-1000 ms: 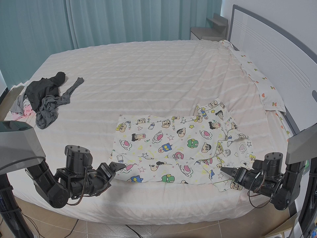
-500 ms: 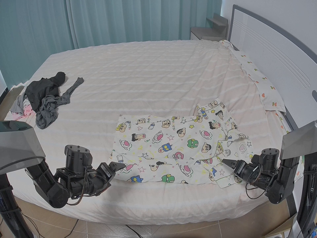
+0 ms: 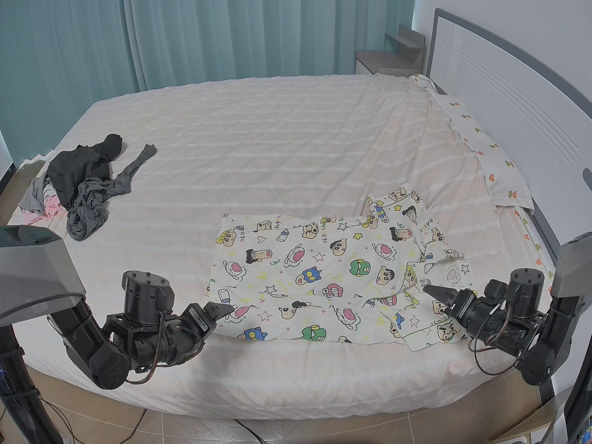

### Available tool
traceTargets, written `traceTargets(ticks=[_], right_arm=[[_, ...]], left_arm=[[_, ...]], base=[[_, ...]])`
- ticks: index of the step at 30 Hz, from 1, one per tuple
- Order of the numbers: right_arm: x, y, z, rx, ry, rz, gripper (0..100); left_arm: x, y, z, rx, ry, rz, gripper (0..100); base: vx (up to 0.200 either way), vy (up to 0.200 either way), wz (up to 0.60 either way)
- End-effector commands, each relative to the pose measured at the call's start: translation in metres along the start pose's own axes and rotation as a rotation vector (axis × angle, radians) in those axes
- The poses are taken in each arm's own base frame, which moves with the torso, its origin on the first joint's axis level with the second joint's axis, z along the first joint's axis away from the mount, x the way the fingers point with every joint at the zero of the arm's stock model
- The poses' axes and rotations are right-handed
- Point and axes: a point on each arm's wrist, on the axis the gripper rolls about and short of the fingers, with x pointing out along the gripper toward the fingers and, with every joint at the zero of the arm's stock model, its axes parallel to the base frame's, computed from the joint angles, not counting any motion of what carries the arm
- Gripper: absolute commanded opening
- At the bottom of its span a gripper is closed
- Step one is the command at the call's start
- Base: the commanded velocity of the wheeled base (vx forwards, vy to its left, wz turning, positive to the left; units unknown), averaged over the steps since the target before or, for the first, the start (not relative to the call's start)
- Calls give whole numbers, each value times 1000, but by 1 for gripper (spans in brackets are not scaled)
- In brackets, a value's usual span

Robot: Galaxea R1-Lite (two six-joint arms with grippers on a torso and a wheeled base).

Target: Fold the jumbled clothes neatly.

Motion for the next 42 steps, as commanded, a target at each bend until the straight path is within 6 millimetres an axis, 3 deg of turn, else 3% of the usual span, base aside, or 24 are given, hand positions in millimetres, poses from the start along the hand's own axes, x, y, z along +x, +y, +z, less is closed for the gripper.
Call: traceTargets(ticks=[1,4,22,34,42], right_arm=[[-44,25,13,30,-83,97,100],[-49,24,10,30,-76,87,100],[-53,27,9,21,-76,97,100],[-54,27,8,18,-75,95,100],[-53,27,8,18,-74,94,100]], left_arm=[[0,-5,-8,40,-24,10,100],[0,-6,-11,46,-11,6,100],[0,-5,-16,75,-3,16,100],[1,-7,-19,82,3,11,100],[1,-10,-20,87,6,3,100]], base=[[0,0,0],[0,0,0],[200,0,0],[0,0,0],[0,-200,0]])
